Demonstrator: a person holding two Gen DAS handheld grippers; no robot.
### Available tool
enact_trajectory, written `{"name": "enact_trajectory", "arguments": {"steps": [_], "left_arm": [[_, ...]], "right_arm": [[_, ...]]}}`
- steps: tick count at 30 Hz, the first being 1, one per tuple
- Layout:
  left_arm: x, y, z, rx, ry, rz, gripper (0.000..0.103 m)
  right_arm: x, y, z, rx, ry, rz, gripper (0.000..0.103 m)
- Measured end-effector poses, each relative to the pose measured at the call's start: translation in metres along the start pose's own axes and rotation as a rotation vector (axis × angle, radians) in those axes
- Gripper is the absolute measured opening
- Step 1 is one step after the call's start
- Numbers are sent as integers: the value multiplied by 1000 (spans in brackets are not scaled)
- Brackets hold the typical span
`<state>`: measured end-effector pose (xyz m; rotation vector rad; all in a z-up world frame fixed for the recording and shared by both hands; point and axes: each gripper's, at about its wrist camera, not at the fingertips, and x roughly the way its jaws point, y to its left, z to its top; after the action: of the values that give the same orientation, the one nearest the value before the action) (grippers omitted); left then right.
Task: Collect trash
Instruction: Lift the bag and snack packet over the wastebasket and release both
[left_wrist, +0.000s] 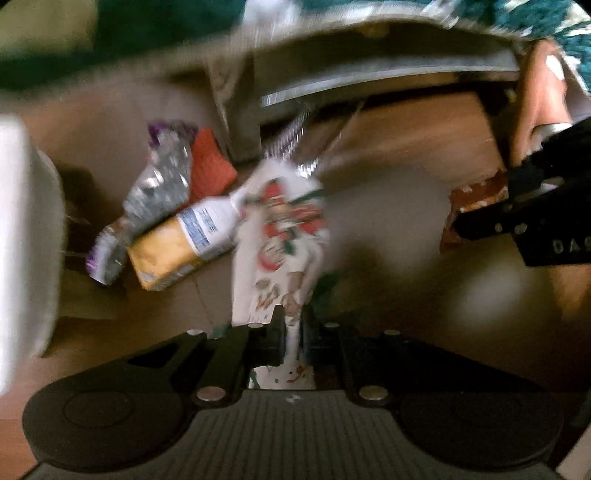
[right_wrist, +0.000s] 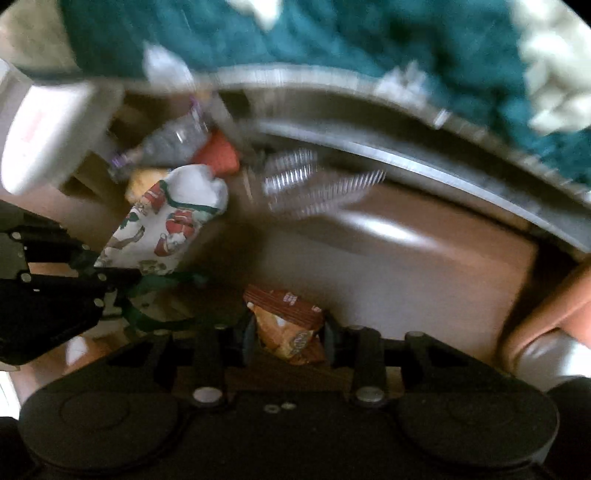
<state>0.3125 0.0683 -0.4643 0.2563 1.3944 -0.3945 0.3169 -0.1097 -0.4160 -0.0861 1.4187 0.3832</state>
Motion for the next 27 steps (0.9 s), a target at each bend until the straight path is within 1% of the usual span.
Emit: {"name": "enact_trajectory", "arguments": {"steps": [3, 6, 10, 12, 14, 17, 21, 24, 27], "left_arm": [[-40, -5, 10, 19, -32, 15, 8], [-82, -15, 16, 16, -76, 27, 8], [-139, -28, 16, -30, -134, 29, 8], [-164, -37, 12, -22, -172, 58, 8], [-191, -46, 7, -42, -212, 74, 8], [-232, -52, 1, -84, -277, 83, 8], [-287, -68, -7, -118, -381, 99, 8], [-325, -77, -7, -125, -463, 151, 8], [-368, -81, -3, -147, -546, 163, 7]], "right_arm": [[-43, 2, -2, -12, -62, 11, 34], [-87, 7, -5, -23, -119, 23, 34], [-145, 16, -13, -30, -205, 40, 34], [-175, 18, -20, -43, -247, 49, 34], [-202, 24, -27, -75, -287, 45, 34], [-248, 28, -37, -117, -355, 33, 34], [-299, 33, -48, -152, -452, 13, 34], [-339, 32, -55, -174, -525, -2, 34], [-378, 32, -57, -197, -604, -24, 34]]}}
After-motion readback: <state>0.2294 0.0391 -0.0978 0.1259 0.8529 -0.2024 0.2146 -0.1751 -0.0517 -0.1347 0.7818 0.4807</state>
